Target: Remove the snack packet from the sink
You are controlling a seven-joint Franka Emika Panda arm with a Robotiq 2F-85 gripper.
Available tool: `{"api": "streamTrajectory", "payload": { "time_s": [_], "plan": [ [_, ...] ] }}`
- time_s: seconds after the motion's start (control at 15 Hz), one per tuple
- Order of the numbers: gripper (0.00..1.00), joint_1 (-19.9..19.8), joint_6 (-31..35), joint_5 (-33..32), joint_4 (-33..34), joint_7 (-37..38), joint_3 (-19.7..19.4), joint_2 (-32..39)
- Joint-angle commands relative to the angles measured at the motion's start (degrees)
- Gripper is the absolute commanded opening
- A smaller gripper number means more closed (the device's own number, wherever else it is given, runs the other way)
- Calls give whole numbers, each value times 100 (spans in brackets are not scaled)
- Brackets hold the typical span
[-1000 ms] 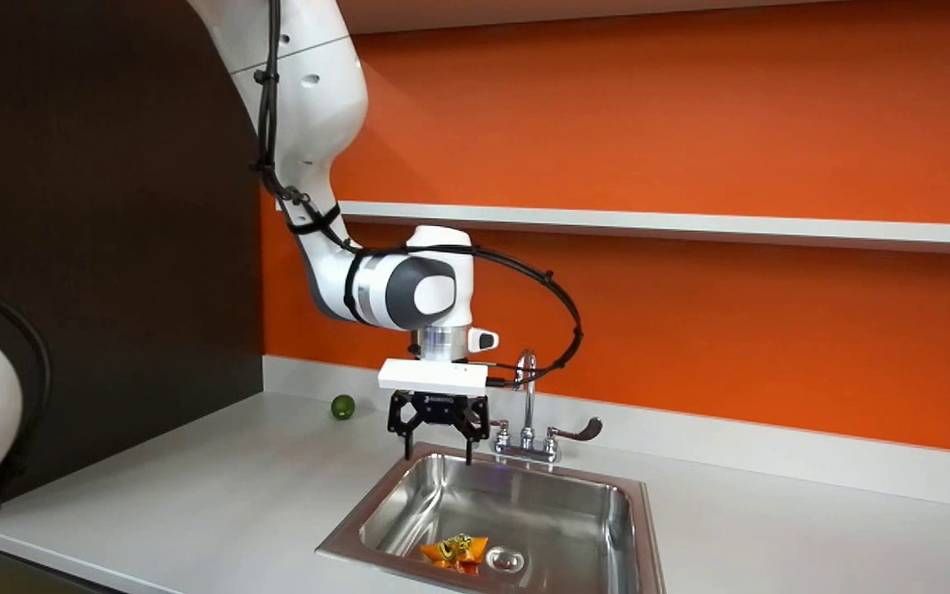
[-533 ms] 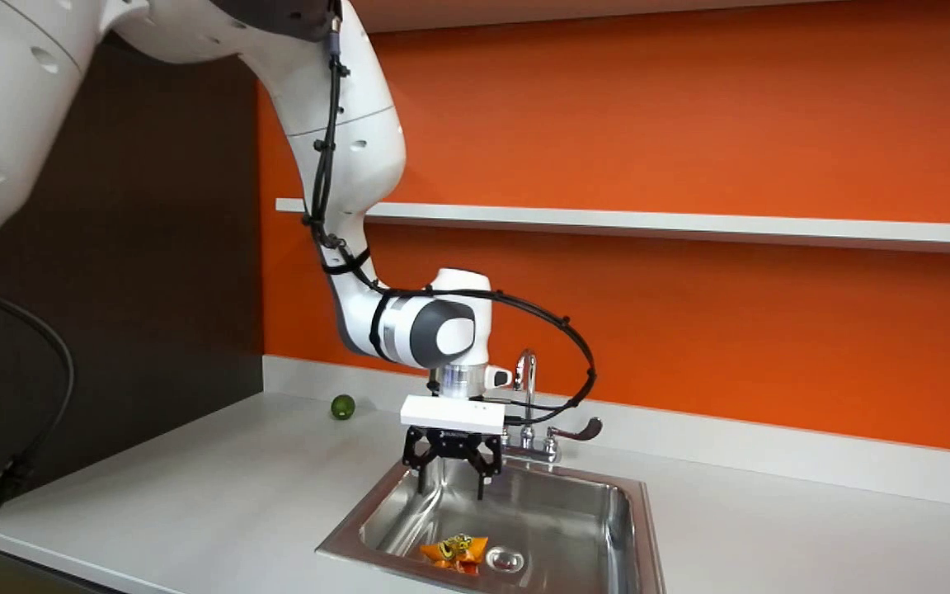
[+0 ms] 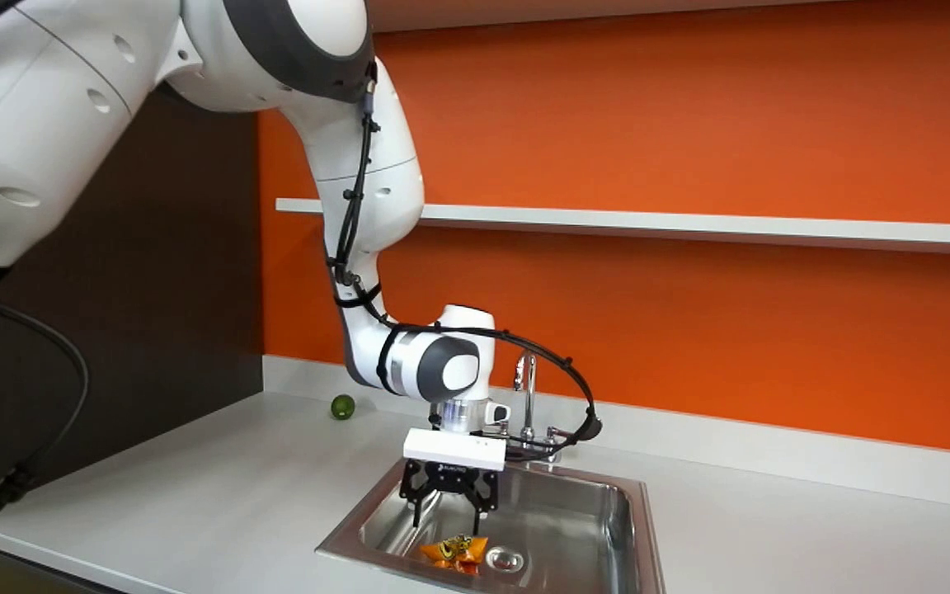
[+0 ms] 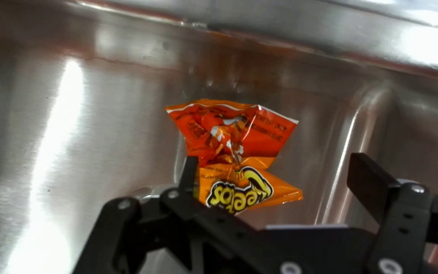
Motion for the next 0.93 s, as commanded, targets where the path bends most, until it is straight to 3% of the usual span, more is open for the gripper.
{"api": "streamTrajectory", "payload": {
  "time_s": [0.0, 0.87],
  "plan": [
    [100, -180, 45, -211, 192, -46, 143, 275],
    [100, -282, 316, -352, 481, -4, 243, 872]
  ]
}}
